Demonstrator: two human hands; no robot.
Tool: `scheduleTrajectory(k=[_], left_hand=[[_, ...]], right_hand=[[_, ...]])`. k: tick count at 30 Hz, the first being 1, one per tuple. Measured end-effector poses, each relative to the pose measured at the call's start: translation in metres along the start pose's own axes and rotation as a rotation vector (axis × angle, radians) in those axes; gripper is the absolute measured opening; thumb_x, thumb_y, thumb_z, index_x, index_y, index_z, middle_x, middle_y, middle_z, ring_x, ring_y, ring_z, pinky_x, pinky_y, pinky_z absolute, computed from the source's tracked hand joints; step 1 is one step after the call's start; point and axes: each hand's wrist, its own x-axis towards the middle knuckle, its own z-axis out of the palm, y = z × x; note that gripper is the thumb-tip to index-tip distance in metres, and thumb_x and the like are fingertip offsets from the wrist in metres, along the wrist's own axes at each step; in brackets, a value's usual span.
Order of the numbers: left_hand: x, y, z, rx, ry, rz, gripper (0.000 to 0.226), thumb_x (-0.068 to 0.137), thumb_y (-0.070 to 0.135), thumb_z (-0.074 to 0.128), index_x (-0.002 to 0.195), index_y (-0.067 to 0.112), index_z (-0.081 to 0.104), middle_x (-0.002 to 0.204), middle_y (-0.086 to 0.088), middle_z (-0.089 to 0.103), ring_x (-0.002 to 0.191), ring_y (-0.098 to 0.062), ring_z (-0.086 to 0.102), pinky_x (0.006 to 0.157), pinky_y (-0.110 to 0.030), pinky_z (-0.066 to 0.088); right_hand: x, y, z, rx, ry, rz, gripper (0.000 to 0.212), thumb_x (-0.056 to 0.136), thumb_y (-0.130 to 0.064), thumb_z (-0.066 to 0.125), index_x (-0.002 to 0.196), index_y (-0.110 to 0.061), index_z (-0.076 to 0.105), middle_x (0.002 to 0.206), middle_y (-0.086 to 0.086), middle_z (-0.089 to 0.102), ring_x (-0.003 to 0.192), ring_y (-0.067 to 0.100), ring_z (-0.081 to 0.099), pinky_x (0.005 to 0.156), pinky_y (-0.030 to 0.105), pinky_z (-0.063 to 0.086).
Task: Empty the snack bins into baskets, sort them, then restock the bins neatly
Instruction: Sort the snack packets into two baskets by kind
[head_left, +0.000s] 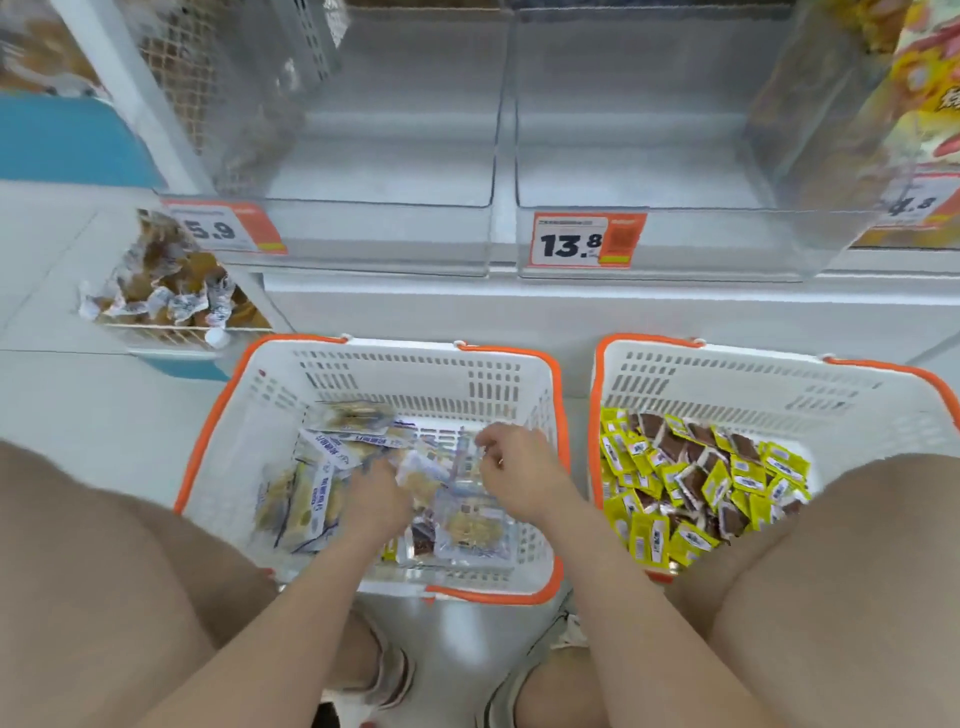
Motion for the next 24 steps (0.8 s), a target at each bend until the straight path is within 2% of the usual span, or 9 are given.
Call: scheduleTrajectory(k=[4, 8, 10, 13, 15, 17, 19, 22, 24], left_hand=[[0.028, -0.042, 0.001, 0.056, 0.028, -0.205, 0.076, 0.095, 0.030, 0.065, 0.149, 0.005, 0.019, 0.157, -0.028, 0.019, 0.142, -0.050, 0.028, 0.110, -0.054, 0.041], [0.058, -0.066, -0.012, 0.002, 0.254, -0.235, 0.105, 0.086, 0.044, 0.077, 0.155, 0.006, 0.008, 0.157, -0.028, 0.017, 0.143, -0.052, 0.022, 0.113, -0.055, 0.032], [0.079, -0.086, -0.015, -0.036, 0.209, -0.251, 0.123, 0.079, 0.049, 0.083, 0.159, 0.012, -0.002, 0.162, -0.024, 0.012, 0.147, -0.050, 0.020, 0.116, -0.058, 0.033], [0.104, -0.112, -0.011, -0.171, 0.022, -0.296, 0.143, 0.071, 0.049, 0.090, 0.162, 0.027, -0.019, 0.170, -0.020, 0.006, 0.151, -0.048, 0.025, 0.118, -0.063, 0.032], [0.114, -0.119, -0.004, -0.139, -0.065, -0.313, 0.134, 0.073, 0.052, 0.088, 0.163, 0.032, -0.010, 0.170, -0.019, 0.008, 0.152, -0.048, 0.023, 0.118, -0.063, 0.028], [0.119, -0.120, 0.003, -0.006, -0.139, -0.286, 0.111, 0.078, 0.060, 0.078, 0.160, 0.033, 0.007, 0.168, -0.017, 0.009, 0.150, -0.051, 0.022, 0.115, -0.065, 0.030], [0.118, -0.113, 0.007, 0.063, -0.149, -0.193, 0.094, 0.076, 0.060, 0.072, 0.151, 0.035, 0.021, 0.160, -0.017, 0.023, 0.145, -0.051, 0.027, 0.109, -0.065, 0.036], [0.101, -0.076, 0.019, -0.150, -0.186, 0.111, 0.076, 0.066, 0.050, 0.072, 0.134, 0.032, 0.043, 0.133, 0.000, 0.054, 0.132, -0.026, 0.049, 0.105, -0.050, 0.043], [0.079, -0.037, 0.020, -0.381, -0.410, 0.263, 0.071, 0.067, 0.037, 0.083, 0.131, 0.023, 0.055, 0.119, 0.020, 0.062, 0.108, -0.004, 0.060, 0.096, -0.030, 0.048]], right_hand=[[0.012, 0.005, 0.055, -0.165, -0.235, 0.031, 0.040, 0.101, -0.013, 0.045, 0.137, -0.015, 0.061, 0.116, 0.018, 0.069, 0.091, 0.030, 0.067, 0.077, 0.039, 0.056], [0.033, 0.003, 0.096, -0.228, -0.286, 0.119, 0.037, 0.098, -0.012, 0.048, 0.134, -0.010, 0.060, 0.112, 0.016, 0.068, 0.093, 0.032, 0.068, 0.079, 0.038, 0.057], [0.047, 0.001, 0.113, -0.266, -0.248, 0.173, 0.037, 0.095, -0.012, 0.052, 0.130, -0.013, 0.061, 0.119, 0.012, 0.067, 0.106, 0.032, 0.065, 0.090, 0.042, 0.057], [0.067, -0.003, 0.134, -0.298, -0.237, 0.247, 0.049, 0.094, -0.016, 0.057, 0.143, -0.018, 0.051, 0.138, 0.013, 0.055, 0.128, 0.036, 0.052, 0.104, 0.048, 0.050], [0.079, -0.005, 0.143, -0.276, -0.245, 0.246, 0.061, 0.095, -0.013, 0.057, 0.153, -0.021, 0.040, 0.148, 0.016, 0.043, 0.134, 0.039, 0.046, 0.105, 0.051, 0.048], [0.089, -0.010, 0.148, -0.181, -0.217, 0.215, 0.071, 0.093, -0.004, 0.055, 0.157, -0.025, 0.032, 0.149, 0.016, 0.039, 0.123, 0.037, 0.053, 0.097, 0.048, 0.052], [0.101, -0.020, 0.151, -0.064, -0.149, 0.150, 0.075, 0.093, -0.001, 0.053, 0.158, -0.030, 0.029, 0.143, 0.011, 0.041, 0.109, 0.031, 0.058, 0.089, 0.044, 0.054], [0.120, -0.035, 0.152, -0.051, 0.042, 0.010, 0.070, 0.093, -0.001, 0.051, 0.154, -0.033, 0.037, 0.142, 0.005, 0.043, 0.118, 0.028, 0.053, 0.097, 0.047, 0.051], [0.132, -0.034, 0.150, -0.196, 0.101, -0.058, 0.070, 0.091, 0.002, 0.050, 0.152, -0.034, 0.044, 0.151, 0.004, 0.041, 0.138, 0.030, 0.041, 0.110, 0.051, 0.043]])
